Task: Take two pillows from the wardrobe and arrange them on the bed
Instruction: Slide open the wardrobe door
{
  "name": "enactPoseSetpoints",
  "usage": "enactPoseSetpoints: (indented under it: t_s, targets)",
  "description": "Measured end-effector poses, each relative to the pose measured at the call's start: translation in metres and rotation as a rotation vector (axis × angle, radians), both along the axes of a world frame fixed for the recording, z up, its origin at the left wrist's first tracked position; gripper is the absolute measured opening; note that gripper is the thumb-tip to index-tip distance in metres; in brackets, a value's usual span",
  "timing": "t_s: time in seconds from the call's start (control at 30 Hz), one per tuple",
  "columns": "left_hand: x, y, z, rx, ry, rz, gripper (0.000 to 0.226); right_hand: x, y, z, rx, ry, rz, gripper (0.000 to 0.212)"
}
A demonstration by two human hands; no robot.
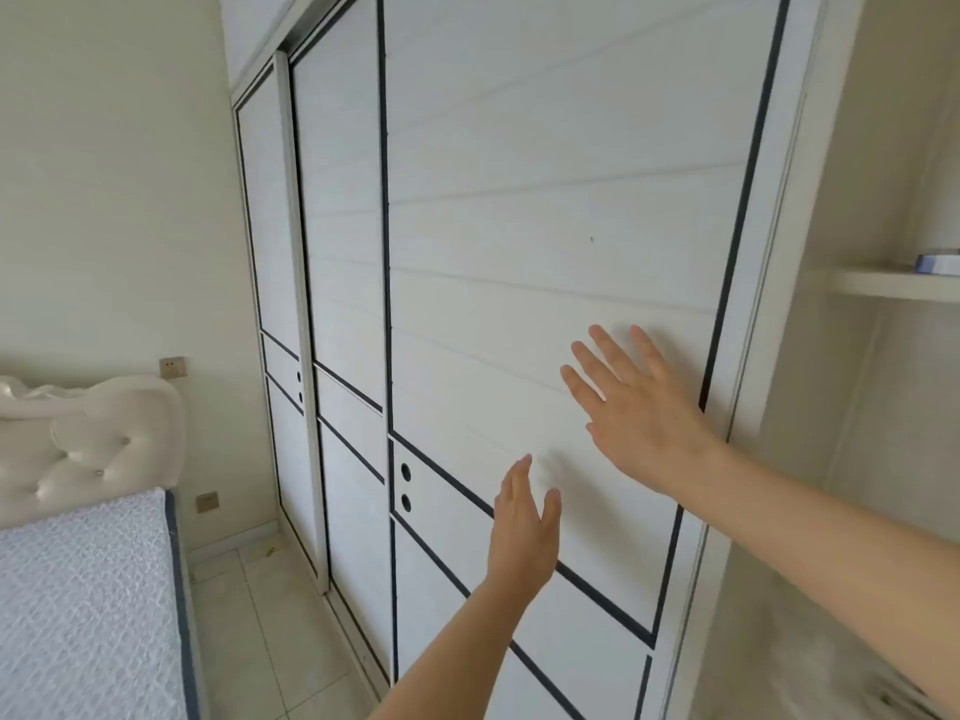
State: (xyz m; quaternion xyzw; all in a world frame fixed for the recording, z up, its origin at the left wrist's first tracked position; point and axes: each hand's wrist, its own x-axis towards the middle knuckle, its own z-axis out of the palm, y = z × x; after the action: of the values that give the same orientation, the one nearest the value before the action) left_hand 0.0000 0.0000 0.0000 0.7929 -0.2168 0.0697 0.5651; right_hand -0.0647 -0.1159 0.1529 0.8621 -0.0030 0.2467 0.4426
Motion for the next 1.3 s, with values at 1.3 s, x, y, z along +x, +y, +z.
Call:
enactPoseSetpoints:
  t_s: [1.3]
  targets:
    - [0.185, -0.027, -0.005, -0.070, -0.127, 0.104, 0.056, 0.196, 0.044, -0.015, -0.103, -0.128, -0.116, 0.072]
